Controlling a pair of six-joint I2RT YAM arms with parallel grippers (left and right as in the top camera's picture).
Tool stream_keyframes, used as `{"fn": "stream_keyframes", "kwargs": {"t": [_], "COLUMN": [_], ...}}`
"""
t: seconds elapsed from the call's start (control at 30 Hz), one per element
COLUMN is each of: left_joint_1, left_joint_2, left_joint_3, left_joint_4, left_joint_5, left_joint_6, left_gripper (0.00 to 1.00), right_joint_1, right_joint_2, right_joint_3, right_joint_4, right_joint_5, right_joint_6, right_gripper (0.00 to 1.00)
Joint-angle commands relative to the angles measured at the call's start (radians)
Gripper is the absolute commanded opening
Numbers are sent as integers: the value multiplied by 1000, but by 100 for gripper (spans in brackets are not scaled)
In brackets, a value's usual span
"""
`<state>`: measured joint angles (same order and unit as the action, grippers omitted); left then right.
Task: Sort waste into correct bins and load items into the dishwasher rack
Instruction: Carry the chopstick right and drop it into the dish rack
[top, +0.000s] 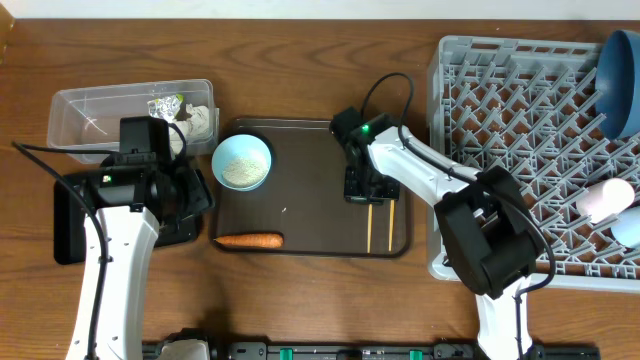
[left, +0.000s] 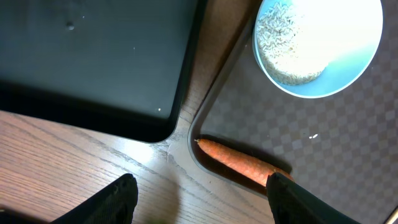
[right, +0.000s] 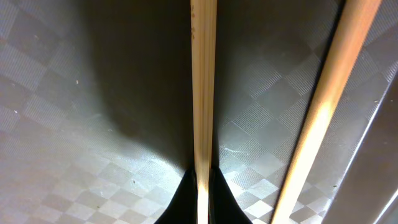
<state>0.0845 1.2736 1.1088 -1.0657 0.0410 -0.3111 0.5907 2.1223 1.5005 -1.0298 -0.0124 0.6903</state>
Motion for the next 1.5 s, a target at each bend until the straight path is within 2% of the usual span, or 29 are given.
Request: {"fn": "stream_keyframes", "kwargs": {"t": [0.0,0.4,0.73,0.87,1.0,1.3,1.47], "left_joint_1": [5,5,5,5,5,5,5], "left_joint_2": [-9,-9,-9,-9,-9,-9,-9], "left_joint_3": [2,2,2,2,2,2,2], "left_joint_4": [0,1,1,1,1,0,0], "left_joint_5": [-16,-16,-16,-16,-16,-16,-16], "left_joint_6": [-5,-5,-5,-5,-5,-5,-5], "left_gripper": [69,69,69,69,69,69,69], "right_joint_1": [3,-63,-274,-373,-412,-414,-413], "right_joint_2": [-16,-287,-527,-554,-542,-539,-539], "right_joint_3": [-33,-32,-32,-32,-53,-263,-381], "right_joint_4": [10,3,-160,-215,-249,-136,9], "right_joint_5": [19,24,39,34,31,23,-57], "right_joint_6": [-51,-201,-383,-458,-505,-481,-482], "right_gripper": [1,1,1,1,1,1,1]}}
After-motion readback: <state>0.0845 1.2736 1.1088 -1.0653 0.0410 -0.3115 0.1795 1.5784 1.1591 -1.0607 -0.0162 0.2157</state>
